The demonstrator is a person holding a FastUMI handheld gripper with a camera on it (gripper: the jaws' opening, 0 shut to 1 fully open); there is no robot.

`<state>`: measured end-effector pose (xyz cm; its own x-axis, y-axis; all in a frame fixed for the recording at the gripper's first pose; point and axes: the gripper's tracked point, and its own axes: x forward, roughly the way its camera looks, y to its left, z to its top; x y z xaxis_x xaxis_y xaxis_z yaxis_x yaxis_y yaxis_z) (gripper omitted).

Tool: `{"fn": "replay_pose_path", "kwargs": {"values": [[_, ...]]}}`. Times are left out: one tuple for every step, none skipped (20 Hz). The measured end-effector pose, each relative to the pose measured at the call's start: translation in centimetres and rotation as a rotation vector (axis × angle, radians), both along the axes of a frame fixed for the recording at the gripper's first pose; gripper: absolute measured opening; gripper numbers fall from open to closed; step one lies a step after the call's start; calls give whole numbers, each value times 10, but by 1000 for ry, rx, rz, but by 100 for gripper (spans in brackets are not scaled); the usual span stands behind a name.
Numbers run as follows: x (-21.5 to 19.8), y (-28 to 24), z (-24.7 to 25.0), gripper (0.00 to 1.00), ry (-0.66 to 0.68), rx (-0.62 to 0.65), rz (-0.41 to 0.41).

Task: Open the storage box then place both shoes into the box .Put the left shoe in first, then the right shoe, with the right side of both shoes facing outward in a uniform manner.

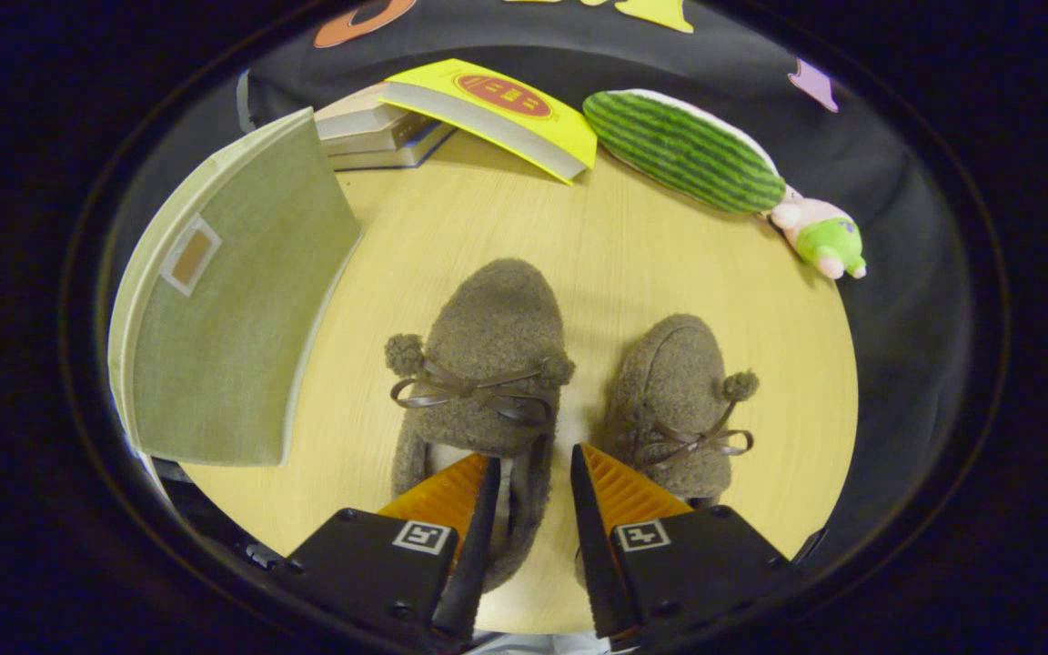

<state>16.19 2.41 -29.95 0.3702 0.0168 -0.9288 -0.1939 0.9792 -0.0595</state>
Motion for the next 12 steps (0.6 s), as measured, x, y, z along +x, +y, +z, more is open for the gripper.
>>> {"fn": "replay_pose_path", "kwargs": {"values": [[0, 2, -6, 47, 22, 9, -13], [3, 6, -8, 37, 23, 28, -19], [3, 7, -8, 34, 24, 35, -18], [4, 5, -6, 23, 17, 26, -24], [4, 5, -7, 18, 16, 33, -48], [2, 6, -5, 8, 21, 50, -70], [2, 6, -3, 7, 27, 65, -74], [2, 7, 0, 7, 35, 95, -88], [-1, 7, 2, 7, 48, 123, -107], [-3, 7, 7, 6, 60, 140, -121], [-4, 7, 12, 6, 61, 155, -136], [-6, 8, 18, 7, 59, 169, -140]]}}
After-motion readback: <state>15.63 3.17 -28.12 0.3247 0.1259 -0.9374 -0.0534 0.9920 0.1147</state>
